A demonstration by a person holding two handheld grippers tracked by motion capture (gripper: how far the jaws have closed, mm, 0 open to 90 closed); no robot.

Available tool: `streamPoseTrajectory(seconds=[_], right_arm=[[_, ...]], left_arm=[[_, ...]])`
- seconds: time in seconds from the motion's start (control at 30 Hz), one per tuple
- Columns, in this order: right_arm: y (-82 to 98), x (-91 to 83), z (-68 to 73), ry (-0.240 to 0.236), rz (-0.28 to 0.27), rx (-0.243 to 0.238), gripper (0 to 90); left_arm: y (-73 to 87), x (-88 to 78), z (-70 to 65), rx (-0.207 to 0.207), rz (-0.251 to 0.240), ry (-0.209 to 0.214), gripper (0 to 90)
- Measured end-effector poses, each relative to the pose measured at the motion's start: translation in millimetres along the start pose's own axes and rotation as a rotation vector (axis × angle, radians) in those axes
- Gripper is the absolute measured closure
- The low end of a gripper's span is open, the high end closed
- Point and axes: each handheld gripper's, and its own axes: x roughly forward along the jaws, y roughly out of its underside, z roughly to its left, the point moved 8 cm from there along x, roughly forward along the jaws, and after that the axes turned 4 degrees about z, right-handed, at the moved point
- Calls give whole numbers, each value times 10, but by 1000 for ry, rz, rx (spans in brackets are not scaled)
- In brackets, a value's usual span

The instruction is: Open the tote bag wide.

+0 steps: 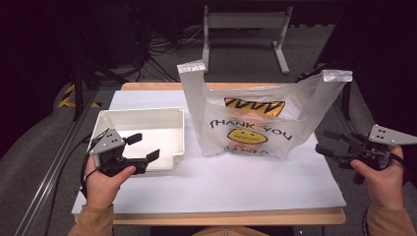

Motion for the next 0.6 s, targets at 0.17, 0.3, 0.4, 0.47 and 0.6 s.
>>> streamPoseTrajectory(seconds=[0.17, 0.3, 0.4, 0.47, 0.6], right_arm=[[-35, -23, 32, 2, -9, -12, 312], [-75, -24, 98, -7, -14, -24, 311], [-110, 9, 185, -18, -13, -31, 307], [-140, 49, 269, -30, -13, -28, 303], [-184, 165, 410, -47, -8, -42, 292]], left_arm=[[-40, 4, -55, 9, -12, 12, 168], [-79, 28, -126, 18, -17, 27, 169], [-128, 75, -202, 17, -21, 28, 174], [-159, 126, -273, 15, -27, 52, 193], [-273, 259, -460, 9, -72, 160, 184]])
